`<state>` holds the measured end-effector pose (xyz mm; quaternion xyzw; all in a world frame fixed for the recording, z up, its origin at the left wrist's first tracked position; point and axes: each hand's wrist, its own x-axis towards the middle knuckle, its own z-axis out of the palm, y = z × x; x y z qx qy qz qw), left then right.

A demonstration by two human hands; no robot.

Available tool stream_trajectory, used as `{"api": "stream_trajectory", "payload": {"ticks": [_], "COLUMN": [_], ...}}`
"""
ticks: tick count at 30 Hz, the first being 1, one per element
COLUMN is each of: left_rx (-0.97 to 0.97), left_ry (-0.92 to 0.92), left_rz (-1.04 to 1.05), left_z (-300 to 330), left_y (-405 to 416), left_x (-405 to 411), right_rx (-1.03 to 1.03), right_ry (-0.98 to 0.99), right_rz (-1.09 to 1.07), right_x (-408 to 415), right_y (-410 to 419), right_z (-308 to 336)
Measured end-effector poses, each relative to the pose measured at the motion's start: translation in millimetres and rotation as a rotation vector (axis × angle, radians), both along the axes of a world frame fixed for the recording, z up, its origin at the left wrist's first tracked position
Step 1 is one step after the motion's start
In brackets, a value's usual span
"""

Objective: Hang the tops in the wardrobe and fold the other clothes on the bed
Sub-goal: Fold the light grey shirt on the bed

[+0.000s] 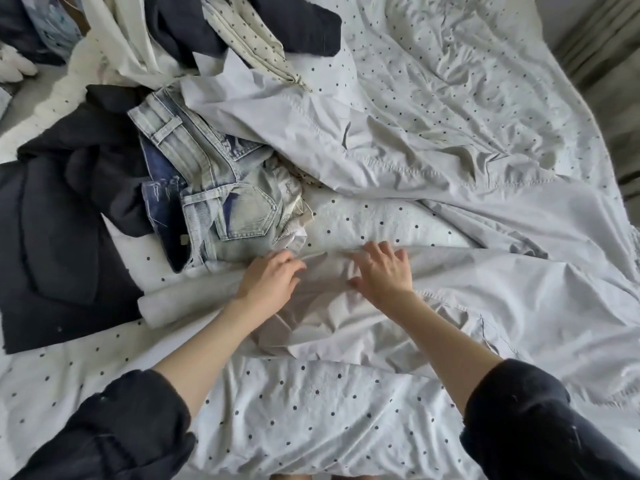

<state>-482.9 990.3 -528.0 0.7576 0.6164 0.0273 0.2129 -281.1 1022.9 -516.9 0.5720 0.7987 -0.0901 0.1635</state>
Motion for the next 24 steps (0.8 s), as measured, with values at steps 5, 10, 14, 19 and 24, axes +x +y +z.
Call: {"api": "stream_trajectory", "payload": {"ticks": [5, 10, 14, 19, 24], "left_rx": [0.078, 0.066, 0.039, 0.268, 0.168], "left_ry": [0.14, -0.073, -0.179, -0.176, -0.128], "left_rz": [0.042, 0.155, 0.227, 0.279, 0.104], "left_z": [-27, -3, 34, 71, 59], "left_y": [13, 29, 58, 104, 79], "left_x": [4, -19, -41, -48, -26], "right_rx": [0.095, 0.068, 0.041, 0.103, 0.142], "right_ry": [-0.014, 0.084, 0.322, 0.305, 0.271], "right_rz": [0.048, -0.016, -0.165, -0.289, -0.321], "right_x": [11, 12, 10, 16, 4], "right_y": [5, 23, 45, 69, 43], "right_z": [-12, -4, 21, 34, 25]}}
